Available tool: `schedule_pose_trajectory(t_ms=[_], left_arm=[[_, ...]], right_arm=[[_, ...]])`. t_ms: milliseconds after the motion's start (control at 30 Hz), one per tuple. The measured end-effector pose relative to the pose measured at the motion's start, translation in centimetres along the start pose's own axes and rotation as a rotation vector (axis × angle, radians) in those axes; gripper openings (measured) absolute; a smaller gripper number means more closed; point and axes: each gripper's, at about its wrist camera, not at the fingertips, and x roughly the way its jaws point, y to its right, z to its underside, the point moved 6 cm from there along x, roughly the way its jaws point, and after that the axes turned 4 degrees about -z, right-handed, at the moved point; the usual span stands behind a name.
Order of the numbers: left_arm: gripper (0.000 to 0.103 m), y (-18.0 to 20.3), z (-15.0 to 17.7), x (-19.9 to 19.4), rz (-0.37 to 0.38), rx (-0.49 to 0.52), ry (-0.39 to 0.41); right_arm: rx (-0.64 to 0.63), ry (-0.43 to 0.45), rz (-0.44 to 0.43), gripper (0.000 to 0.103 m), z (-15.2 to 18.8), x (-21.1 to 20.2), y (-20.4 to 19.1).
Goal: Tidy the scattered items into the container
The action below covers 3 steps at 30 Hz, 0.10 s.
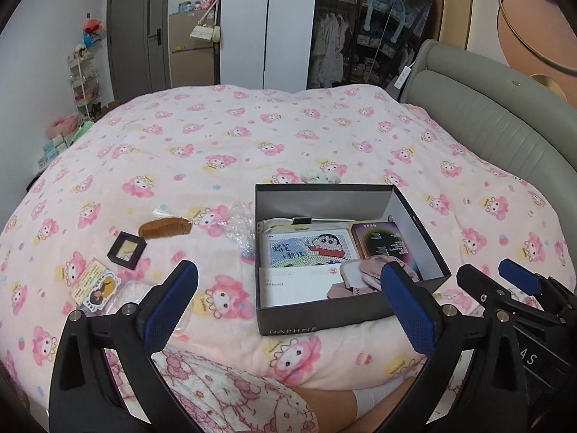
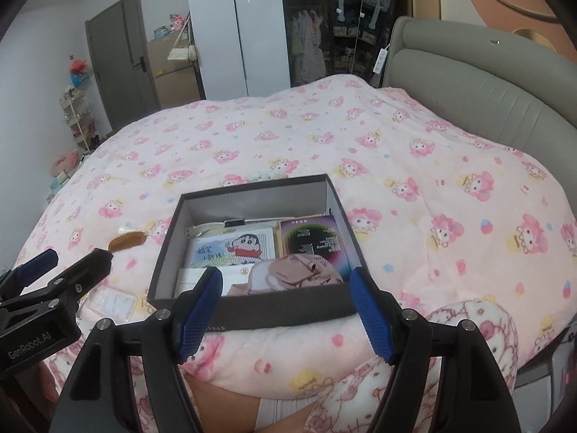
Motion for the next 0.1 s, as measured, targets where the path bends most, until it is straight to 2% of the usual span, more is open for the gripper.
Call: schedule_pose_trajectory(t_ms=[100], left_arm=[[0.102,0.13,-0.03,0.04,0.006,0.005,-0.002]], right_arm=[[-0.001,-0.006,-0.005,0.071,0.14,0.19,0.0]])
